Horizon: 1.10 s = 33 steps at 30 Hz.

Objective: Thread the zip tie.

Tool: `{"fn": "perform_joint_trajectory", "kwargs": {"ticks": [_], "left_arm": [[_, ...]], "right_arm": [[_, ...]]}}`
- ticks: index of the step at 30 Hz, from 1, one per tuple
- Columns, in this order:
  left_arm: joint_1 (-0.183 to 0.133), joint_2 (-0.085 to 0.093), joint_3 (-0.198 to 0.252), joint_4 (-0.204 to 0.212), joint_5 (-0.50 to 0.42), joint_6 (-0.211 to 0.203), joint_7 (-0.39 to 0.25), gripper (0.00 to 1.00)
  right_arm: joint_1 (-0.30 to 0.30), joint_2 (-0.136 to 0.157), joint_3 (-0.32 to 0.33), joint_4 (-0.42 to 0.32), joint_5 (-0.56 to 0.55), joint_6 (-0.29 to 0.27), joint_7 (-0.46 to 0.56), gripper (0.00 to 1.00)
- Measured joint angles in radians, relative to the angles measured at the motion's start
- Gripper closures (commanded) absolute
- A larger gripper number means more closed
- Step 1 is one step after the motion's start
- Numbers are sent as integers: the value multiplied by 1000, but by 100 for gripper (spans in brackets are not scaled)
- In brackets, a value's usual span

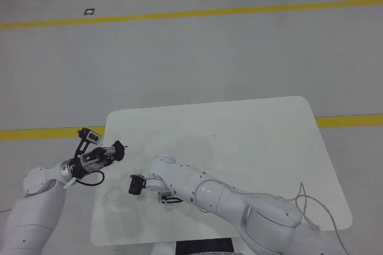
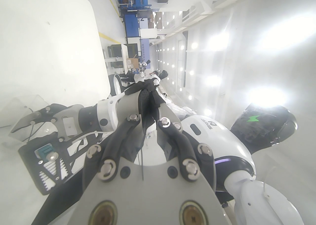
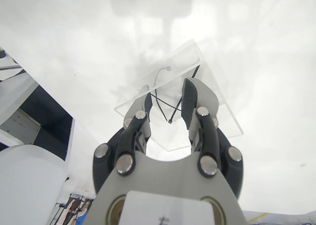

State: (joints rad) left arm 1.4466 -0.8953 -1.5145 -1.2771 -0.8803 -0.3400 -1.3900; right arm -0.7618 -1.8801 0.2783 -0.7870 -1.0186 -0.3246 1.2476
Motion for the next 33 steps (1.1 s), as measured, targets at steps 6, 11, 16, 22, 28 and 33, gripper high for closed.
{"fn": "perform_joint_trajectory", "kwargs": {"ticks": [6,11,16,22,28,33], "left_arm": [[0,0,0,0,0,0,0,100],[0,0,0,0,0,0,0,100],[0,0,0,0,0,0,0,100],[0,0,0,0,0,0,0,100],[0,0,0,0,0,0,0,100],[0,0,0,0,0,0,0,100]], "right_arm": [[0,-10,-3,12,-16,3,-1,70],[-1,-16,-4,21,-31,10,-5,76],[-3,-22,-3,29,-44,16,-7,82],[-5,-26,1,37,-57,20,-10,89],[-7,-27,9,38,-69,24,-17,92],[-10,-25,17,35,-76,23,-17,93]]}}
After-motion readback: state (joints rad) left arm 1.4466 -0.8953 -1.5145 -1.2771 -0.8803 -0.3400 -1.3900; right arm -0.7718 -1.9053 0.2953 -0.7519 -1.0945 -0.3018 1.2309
